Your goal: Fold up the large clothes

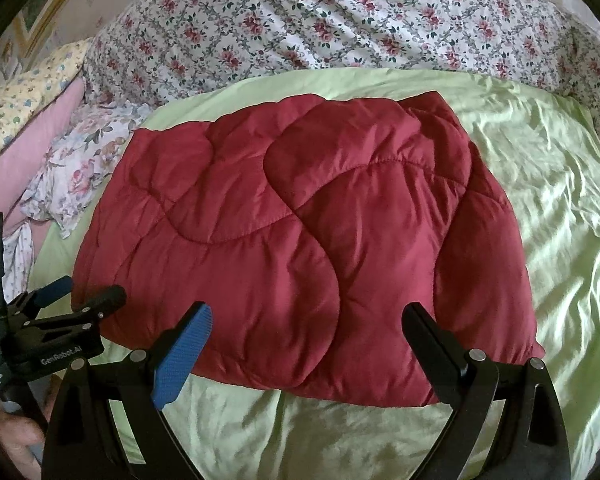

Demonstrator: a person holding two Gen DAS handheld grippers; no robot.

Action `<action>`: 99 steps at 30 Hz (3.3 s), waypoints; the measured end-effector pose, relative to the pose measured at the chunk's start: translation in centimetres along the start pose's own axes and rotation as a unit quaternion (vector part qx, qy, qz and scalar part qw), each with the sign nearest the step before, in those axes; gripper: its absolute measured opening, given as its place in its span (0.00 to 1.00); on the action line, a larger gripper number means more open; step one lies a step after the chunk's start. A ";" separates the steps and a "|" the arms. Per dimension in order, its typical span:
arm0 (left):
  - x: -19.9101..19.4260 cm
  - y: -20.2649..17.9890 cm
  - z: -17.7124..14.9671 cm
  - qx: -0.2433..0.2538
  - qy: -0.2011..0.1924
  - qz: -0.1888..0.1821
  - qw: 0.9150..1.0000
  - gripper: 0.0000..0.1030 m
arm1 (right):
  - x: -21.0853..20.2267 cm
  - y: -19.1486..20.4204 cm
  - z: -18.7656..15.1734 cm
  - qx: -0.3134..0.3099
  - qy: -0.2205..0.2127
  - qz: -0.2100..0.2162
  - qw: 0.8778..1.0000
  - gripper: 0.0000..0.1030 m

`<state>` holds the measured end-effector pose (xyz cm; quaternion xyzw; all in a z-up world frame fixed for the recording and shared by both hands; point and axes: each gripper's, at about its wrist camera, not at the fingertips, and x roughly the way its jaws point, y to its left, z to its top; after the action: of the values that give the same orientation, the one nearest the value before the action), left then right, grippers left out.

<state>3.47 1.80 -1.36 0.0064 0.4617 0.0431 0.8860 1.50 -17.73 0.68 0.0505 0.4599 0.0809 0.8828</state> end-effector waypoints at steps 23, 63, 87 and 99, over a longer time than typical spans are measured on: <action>0.5 0.2 0.3 -0.007 0.005 -0.004 1.000 1.00 | 0.3 0.5 0.1 -0.003 -0.001 0.003 1.000 0.94; 0.6 0.5 0.8 -0.009 0.001 0.011 1.000 1.00 | 0.3 0.7 0.2 -0.001 0.001 0.006 1.000 0.94; 0.7 0.5 0.9 -0.012 0.001 0.011 1.000 1.00 | 0.7 0.6 0.3 -0.001 0.004 0.009 1.000 0.94; 0.5 0.7 1.1 -0.016 -0.005 0.012 1.000 1.00 | 0.5 0.4 0.4 -0.001 0.000 0.006 1.000 0.94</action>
<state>4.57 2.54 -1.09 -0.0017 0.4568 0.0608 0.8875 2.07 -17.21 0.60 0.0528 0.4597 0.0867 0.8822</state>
